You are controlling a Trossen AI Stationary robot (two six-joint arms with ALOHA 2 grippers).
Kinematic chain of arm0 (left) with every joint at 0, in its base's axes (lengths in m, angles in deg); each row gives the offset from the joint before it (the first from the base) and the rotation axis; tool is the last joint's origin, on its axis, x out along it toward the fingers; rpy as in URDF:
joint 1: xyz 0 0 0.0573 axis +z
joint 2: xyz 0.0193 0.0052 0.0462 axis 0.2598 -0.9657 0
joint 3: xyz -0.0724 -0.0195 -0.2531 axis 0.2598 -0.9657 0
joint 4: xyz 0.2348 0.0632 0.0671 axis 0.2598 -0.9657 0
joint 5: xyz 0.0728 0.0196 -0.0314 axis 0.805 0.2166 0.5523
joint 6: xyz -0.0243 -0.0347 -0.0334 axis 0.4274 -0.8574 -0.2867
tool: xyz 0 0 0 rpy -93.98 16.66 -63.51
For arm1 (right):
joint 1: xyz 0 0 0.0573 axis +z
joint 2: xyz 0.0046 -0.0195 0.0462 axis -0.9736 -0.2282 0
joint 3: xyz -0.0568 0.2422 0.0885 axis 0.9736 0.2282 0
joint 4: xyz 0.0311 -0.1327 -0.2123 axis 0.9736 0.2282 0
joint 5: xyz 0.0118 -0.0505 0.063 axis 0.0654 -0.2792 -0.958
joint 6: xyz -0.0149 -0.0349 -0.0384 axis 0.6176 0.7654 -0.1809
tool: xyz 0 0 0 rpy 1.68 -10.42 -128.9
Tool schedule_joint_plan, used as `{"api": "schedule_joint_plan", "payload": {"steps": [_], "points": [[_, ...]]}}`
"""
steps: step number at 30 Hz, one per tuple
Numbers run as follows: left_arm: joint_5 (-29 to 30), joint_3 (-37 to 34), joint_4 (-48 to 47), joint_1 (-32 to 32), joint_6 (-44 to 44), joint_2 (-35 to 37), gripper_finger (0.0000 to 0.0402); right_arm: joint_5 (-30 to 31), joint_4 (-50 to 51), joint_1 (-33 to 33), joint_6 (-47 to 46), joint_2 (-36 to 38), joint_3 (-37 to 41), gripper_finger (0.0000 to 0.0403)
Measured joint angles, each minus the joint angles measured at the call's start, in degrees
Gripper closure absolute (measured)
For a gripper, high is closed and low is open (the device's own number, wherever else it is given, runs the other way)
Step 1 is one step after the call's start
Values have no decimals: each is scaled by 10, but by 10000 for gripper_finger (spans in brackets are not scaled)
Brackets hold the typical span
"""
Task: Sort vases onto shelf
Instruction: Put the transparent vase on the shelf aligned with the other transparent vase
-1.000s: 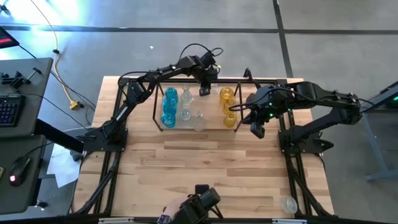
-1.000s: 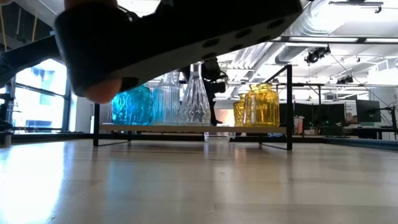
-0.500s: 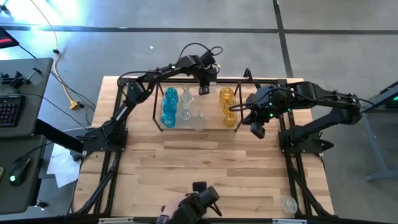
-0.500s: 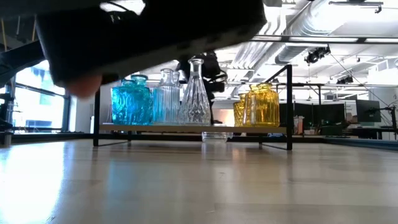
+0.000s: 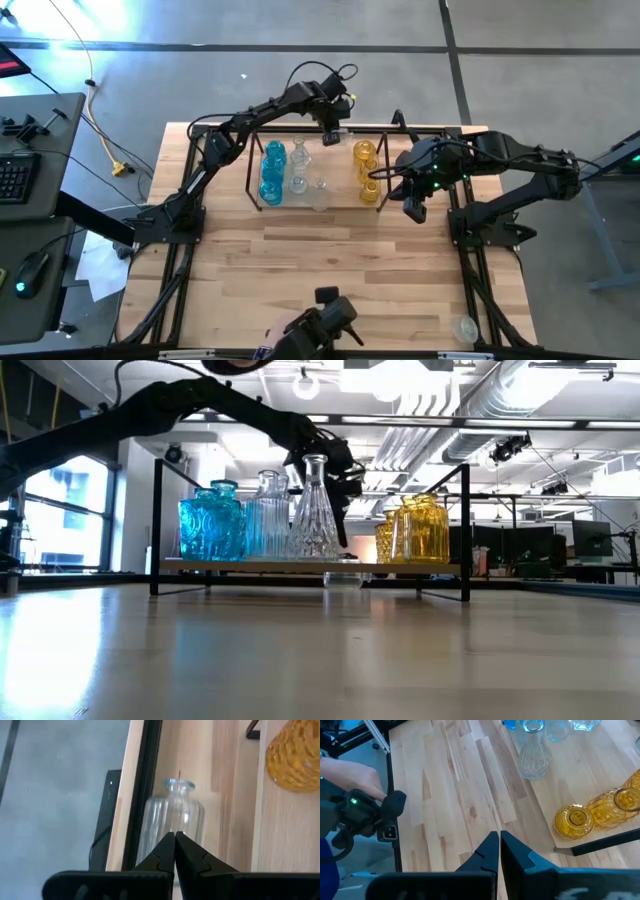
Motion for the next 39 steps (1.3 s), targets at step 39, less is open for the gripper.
{"api": "schedule_joint_plan", "payload": {"steps": [39], "points": [[35, -38, -107, 24, 33, 0, 402, -13, -43, -23, -1, 0, 0, 402]]}}
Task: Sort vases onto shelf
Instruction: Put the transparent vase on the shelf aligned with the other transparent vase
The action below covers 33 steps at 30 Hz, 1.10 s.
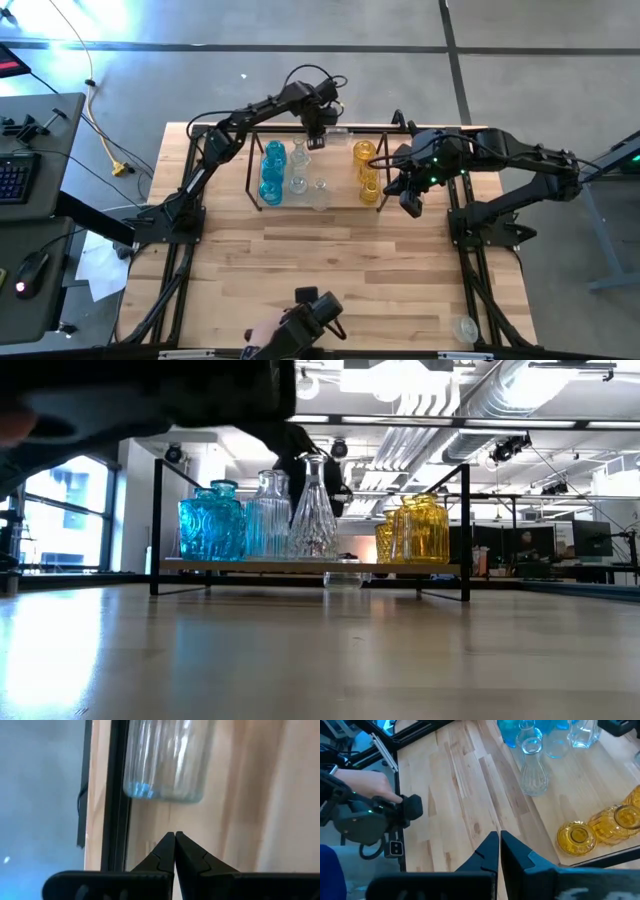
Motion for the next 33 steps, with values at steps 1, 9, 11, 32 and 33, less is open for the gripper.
{"api": "schedule_joint_plan", "payload": {"steps": [1, 9, 11, 32, 33], "points": [[12, -8, 1, 0, 1, 0, 401, 0, 0, 1, 1, 0, 0, 402], [24, -34, 77, -2, -10, 0, 401, -5, 0, 1, 1, 0, 0, 402], [1, -34, 94, -5, -14, 0, 401, -5, 1, 1, 1, 0, 0, 402], [-81, -34, 138, -24, -65, 0, 401, -18, 1, 1, -5, 0, 0, 402], [-95, -34, 133, -23, -57, 0, 401, -18, 1, 1, -5, 0, 0, 402]]}}
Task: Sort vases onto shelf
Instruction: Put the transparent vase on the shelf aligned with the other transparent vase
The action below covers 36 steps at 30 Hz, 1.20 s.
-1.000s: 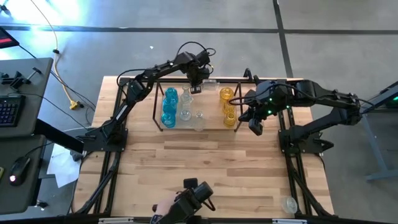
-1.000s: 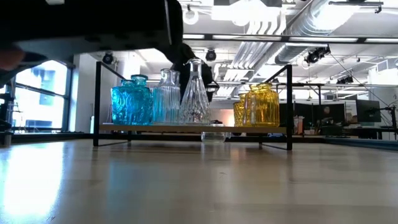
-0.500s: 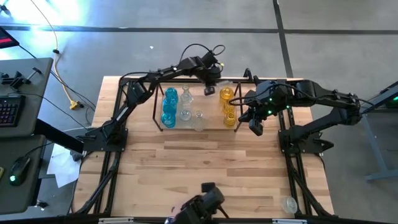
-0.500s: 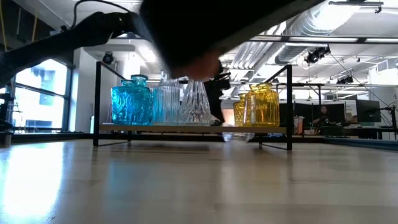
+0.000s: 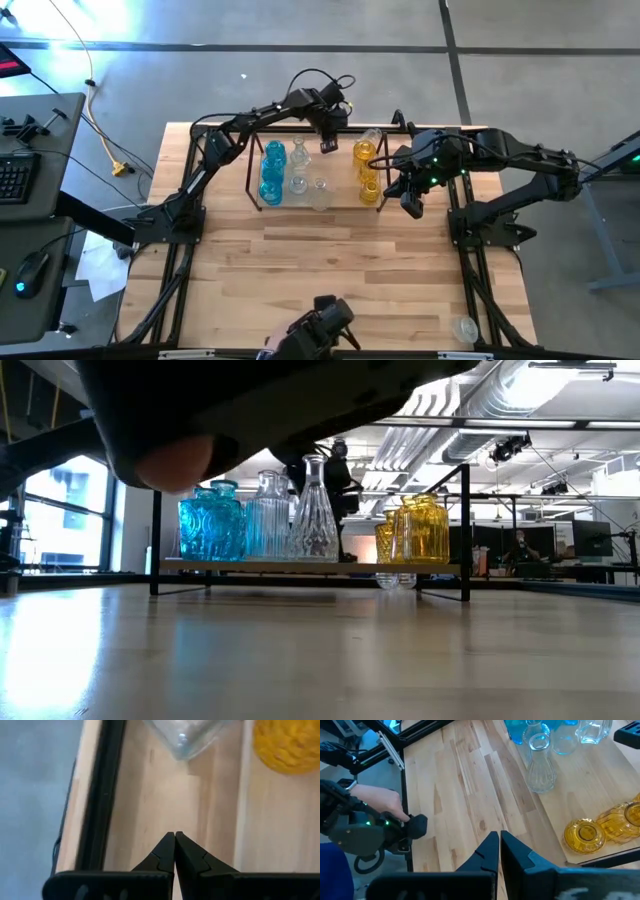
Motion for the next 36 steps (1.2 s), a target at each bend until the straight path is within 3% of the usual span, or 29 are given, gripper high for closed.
{"api": "schedule_joint_plan", "payload": {"steps": [6, 15, 17, 20, 23, 27, 32, 36], "points": [[-44, 0, 36, -6, 3, 0, 401, -1, 0, 0, 0, 0, 0, 402], [-92, 0, 127, -2, -64, 0, 401, -4, 0, 0, -10, 0, 0, 402], [-86, 0, 125, -1, -65, -2, 401, -4, 0, 0, -10, 0, 0, 402], [-20, 0, 114, -1, -66, -3, 401, 3, 3, 0, -8, 0, 0, 402], [7, 0, 108, 5, -68, 10, 401, 42, 28, -6, 1, 1, 0, 402], [18, 6, 115, 21, -87, 67, 401, 74, 53, -44, 30, 2, 0, 402], [32, 13, 127, 39, -142, 148, 401, 134, 69, -126, 134, 12, 0, 402], [37, 15, 130, 39, -172, 239, 401, 98, 46, -253, 216, 16, 0, 402]]}}
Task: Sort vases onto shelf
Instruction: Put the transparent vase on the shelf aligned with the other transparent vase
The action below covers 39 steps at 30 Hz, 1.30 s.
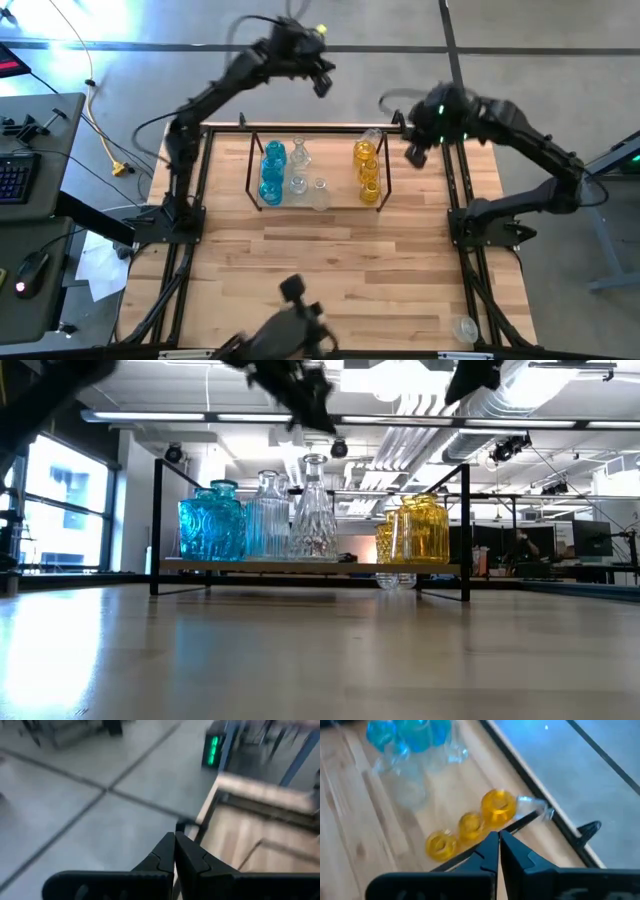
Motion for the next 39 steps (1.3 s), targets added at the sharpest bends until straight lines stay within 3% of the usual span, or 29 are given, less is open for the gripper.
{"api": "schedule_joint_plan", "payload": {"steps": [9, 12, 15, 21, 25, 39], "points": [[24, 0, -12, -52, -28, 162, 401, -301, -113, -320, 79, -43, 0, 400], [56, 0, -27, -78, -29, 192, 401, -402, -117, -383, 75, -84, 0, 379], [84, 0, -42, -104, -30, 215, 401, -465, -127, -397, 65, -128, 0, 335], [139, -1, -50, -152, -31, 244, 401, -481, -220, -395, 26, -209, 0, 239], [187, -1, -49, -176, -31, 260, 401, -481, -254, -403, -17, -264, 0, 203], [209, -1, -104, -189, 9, 273, 401, -492, -215, -445, -76, -396, 0, 194]]}}
